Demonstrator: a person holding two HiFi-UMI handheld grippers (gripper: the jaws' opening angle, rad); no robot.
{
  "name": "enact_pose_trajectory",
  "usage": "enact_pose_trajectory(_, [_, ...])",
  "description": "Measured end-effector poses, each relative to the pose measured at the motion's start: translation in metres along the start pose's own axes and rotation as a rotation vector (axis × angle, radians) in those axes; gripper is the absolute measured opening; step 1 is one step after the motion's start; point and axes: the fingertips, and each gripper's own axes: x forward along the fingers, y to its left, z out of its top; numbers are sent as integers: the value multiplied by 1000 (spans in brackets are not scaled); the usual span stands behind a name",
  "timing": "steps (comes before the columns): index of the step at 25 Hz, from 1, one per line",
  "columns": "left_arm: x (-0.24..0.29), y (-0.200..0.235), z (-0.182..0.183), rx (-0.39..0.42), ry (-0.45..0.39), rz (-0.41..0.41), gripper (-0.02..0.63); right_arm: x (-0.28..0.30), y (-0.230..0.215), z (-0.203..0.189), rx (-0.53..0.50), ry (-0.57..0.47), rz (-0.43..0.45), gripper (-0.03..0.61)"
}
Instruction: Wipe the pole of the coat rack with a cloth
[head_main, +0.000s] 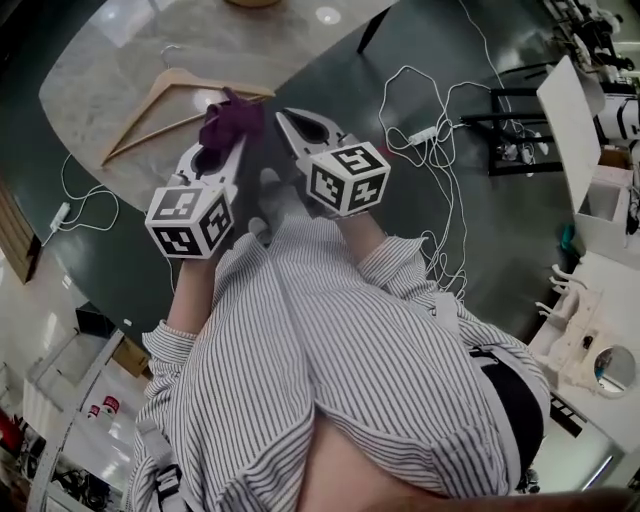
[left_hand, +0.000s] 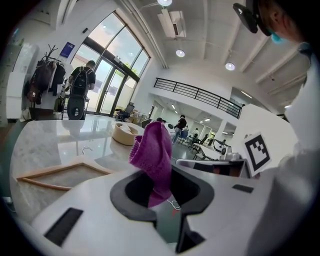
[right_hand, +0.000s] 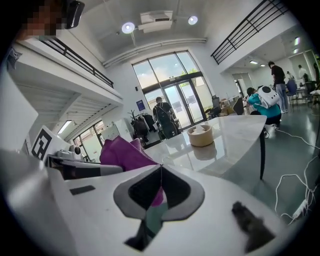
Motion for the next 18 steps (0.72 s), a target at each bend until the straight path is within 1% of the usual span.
enact_pose_trajectory(3, [23, 10, 6, -3, 28, -1, 94, 21, -18, 6, -5, 42, 6, 15])
enact_pose_trajectory(6, [42, 23, 16, -16, 39, 7, 94, 39, -35, 17, 0, 52, 11, 15])
enact_pose_trajectory(12, [71, 34, 37, -25, 35, 13, 94, 65, -60, 38, 1, 55, 31, 15])
enact_pose_trajectory(18, [90, 41, 44, -42, 36, 38, 94, 79, -72, 47, -10, 72, 65, 15])
